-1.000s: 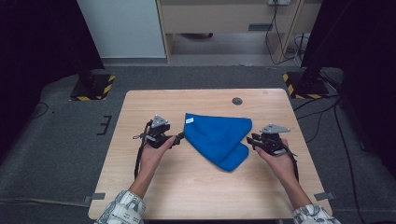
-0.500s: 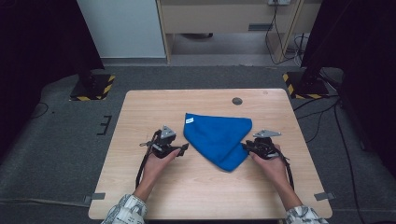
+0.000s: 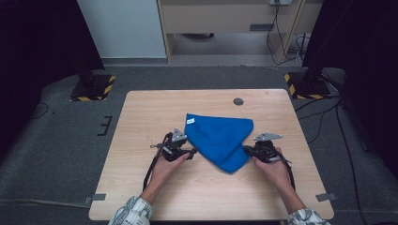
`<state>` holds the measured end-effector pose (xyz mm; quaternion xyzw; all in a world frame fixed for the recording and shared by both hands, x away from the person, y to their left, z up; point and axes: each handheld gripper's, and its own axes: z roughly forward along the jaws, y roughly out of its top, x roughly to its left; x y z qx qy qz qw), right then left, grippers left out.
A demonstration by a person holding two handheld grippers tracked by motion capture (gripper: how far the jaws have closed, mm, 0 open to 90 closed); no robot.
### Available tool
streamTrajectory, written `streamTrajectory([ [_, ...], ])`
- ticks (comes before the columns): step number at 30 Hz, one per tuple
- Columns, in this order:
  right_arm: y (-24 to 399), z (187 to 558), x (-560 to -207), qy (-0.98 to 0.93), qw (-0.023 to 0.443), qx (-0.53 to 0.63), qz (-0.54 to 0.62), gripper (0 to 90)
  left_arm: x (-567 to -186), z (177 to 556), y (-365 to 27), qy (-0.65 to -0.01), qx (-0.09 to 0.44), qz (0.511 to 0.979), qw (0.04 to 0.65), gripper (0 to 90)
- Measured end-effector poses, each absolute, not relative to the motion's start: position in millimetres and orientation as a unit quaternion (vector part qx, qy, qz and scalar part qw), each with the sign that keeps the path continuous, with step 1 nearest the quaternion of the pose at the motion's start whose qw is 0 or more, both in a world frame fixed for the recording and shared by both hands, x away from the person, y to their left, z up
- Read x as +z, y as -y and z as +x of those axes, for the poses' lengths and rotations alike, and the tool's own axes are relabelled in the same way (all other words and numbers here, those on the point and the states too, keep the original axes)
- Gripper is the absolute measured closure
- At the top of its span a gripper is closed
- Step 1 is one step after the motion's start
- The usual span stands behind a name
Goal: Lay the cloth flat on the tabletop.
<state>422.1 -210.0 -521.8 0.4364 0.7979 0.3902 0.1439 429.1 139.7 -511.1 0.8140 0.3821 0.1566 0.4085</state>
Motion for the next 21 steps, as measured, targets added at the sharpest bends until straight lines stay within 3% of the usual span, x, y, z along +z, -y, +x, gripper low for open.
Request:
streamTrajectory([
  [21, 243.8, 366.0, -509.5, -0.784, 0.160, 0.373, 0.470, 86.8, -512.6, 446.7, -131.9, -0.393, 0.150, 0.812, 0.404, 34.8],
])
